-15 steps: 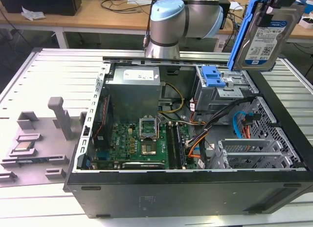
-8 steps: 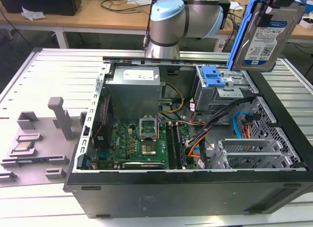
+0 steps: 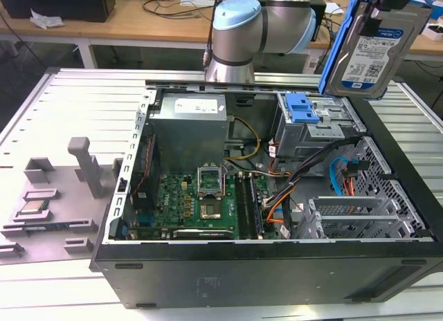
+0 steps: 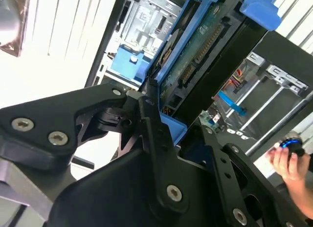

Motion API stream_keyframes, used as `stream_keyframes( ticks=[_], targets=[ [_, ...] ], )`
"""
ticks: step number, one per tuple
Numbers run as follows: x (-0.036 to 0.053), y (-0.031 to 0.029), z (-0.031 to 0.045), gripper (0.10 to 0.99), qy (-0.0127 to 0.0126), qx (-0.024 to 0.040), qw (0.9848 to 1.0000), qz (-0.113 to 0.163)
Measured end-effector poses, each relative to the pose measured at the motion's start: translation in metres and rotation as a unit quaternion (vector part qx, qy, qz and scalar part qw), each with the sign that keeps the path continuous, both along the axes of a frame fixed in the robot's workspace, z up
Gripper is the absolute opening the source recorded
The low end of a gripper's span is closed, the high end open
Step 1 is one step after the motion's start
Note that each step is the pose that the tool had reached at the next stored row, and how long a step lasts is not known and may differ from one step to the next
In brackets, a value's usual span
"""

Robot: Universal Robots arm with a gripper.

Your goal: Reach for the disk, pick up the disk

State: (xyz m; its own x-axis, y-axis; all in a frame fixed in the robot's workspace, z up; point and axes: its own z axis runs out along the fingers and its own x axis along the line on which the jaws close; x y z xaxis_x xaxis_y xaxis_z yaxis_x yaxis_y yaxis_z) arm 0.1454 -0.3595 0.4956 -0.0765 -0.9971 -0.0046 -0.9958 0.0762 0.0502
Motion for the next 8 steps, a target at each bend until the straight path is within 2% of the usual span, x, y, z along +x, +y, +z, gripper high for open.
stream_keyframes(
  ticks=[2, 6, 8],
  targets=[
    [0.0, 0.0, -0.0001, 0.369, 0.0, -0.0001, 0.9998, -0.018],
    [0.0, -0.0001, -0.0001, 0.369, 0.0, 0.0, 0.9998, -0.019],
    [-0.0001, -0.0025, -0.0001, 0.369, 0.0, 0.0, 0.9998, -0.019]
  ],
)
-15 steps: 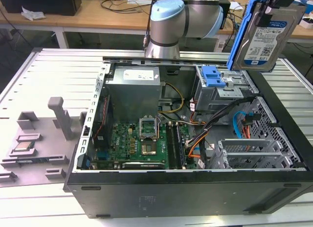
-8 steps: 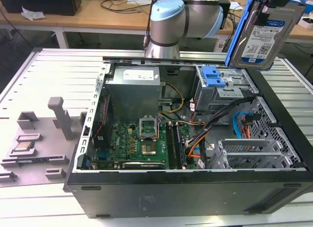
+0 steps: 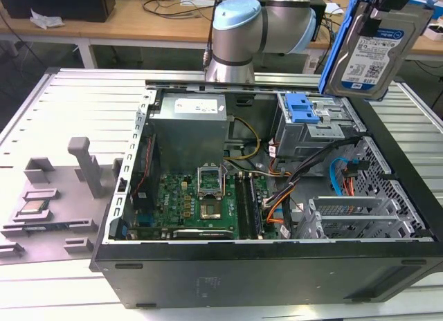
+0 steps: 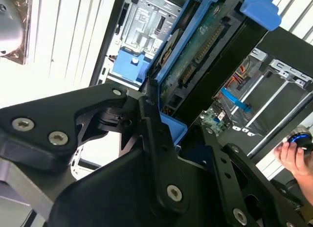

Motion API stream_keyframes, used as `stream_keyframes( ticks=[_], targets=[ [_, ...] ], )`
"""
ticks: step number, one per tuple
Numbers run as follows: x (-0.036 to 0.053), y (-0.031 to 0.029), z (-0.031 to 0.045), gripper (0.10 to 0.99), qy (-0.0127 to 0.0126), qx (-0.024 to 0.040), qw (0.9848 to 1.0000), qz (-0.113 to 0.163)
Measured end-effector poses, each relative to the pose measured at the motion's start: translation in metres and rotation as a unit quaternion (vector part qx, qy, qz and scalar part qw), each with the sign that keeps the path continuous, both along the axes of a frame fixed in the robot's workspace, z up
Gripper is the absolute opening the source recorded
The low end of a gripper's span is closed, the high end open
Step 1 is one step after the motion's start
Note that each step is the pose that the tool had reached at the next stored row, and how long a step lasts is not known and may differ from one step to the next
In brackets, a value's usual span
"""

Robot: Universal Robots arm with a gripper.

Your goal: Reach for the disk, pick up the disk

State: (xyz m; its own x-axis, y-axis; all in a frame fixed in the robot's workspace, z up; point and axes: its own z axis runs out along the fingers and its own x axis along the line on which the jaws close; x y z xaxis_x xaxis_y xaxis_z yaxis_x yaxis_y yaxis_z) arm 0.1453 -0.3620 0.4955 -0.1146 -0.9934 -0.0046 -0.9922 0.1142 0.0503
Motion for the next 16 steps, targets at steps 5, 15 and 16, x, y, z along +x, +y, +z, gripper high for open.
stream_keyframes(
  ticks=[5, 15, 16],
  targets=[
    [-0.0001, -0.013, -0.0002, 0.369, 0.0, 0.0, 1.0, 0.0],
    [-0.0001, -0.0327, -0.001, 0.369, 0.0, 0.0, 1.0, 0.0],
    [-0.0001, -0.0351, -0.0011, 0.369, 0.0, 0.0, 1.0, 0.0]
  ],
)
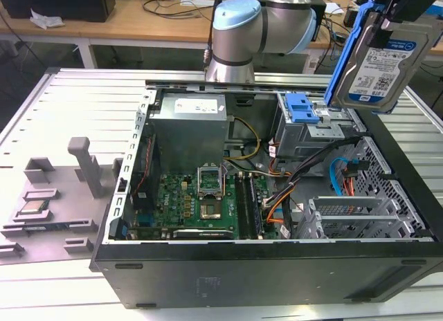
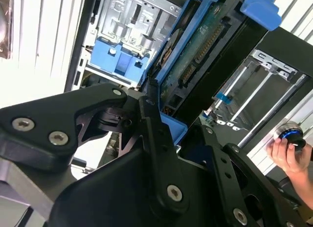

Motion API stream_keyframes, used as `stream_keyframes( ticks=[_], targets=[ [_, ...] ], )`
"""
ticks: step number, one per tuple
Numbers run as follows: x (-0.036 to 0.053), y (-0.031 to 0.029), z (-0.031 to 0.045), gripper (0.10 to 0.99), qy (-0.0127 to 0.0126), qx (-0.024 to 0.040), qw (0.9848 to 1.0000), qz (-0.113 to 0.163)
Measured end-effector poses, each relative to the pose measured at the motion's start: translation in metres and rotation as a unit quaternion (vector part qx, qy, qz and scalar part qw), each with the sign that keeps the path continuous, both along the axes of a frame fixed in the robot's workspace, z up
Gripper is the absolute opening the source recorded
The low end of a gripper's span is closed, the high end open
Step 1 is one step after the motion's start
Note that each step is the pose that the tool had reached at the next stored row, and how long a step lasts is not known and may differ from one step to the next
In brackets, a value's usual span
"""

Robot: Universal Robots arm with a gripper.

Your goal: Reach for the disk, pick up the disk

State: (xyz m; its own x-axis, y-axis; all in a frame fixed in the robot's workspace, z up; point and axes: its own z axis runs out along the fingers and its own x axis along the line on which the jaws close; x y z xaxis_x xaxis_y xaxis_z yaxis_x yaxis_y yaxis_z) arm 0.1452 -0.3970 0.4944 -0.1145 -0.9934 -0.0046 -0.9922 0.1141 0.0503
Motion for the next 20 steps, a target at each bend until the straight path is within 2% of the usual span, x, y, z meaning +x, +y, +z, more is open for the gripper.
stream_keyframes(
  ticks=[8, 14, 17, 20],
  targets=[
    [0.0, -0.0175, -0.0005, 0.369, 0.0, 0.0, 1.0, 0.0],
    [0.0, -0.0272, -0.0008, 0.369, 0.0, 0.0, 1.0, 0.0],
    [0.0, -0.0344, -0.001, 0.369, 0.0, 0.0, 1.0, 0.0],
    [0.0, -0.0382, -0.0011, 0.369, 0.0, 0.0, 1.0, 0.0]
  ],
)
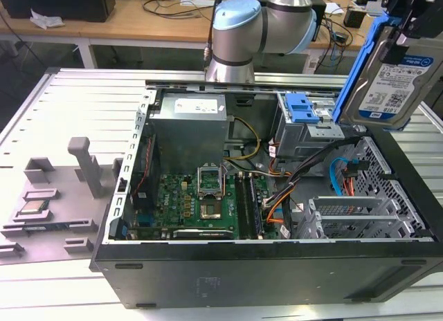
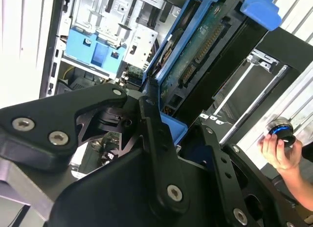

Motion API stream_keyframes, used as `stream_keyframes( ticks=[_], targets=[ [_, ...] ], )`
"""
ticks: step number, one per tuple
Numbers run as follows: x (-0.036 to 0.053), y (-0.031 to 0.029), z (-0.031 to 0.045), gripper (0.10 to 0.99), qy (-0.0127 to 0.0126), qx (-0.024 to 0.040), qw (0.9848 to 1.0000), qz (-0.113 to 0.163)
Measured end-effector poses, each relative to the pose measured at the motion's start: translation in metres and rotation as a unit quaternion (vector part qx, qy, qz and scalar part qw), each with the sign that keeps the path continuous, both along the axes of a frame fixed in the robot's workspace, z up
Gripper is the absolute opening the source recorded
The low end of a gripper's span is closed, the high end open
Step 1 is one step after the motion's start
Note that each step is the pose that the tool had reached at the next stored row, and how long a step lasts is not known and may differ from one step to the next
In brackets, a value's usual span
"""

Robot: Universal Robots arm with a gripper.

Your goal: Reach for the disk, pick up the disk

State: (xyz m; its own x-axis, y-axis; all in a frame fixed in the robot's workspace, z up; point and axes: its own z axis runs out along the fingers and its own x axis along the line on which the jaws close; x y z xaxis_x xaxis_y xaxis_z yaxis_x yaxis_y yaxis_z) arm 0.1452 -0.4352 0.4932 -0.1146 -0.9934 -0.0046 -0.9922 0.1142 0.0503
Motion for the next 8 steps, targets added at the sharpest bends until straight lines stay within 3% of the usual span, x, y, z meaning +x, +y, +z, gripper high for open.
stream_keyframes(
  ticks=[8],
  targets=[
    [0.0, -0.0123, -0.0004, 0.369, 0.0, 0.0, 1.0, 0.0]
  ],
)
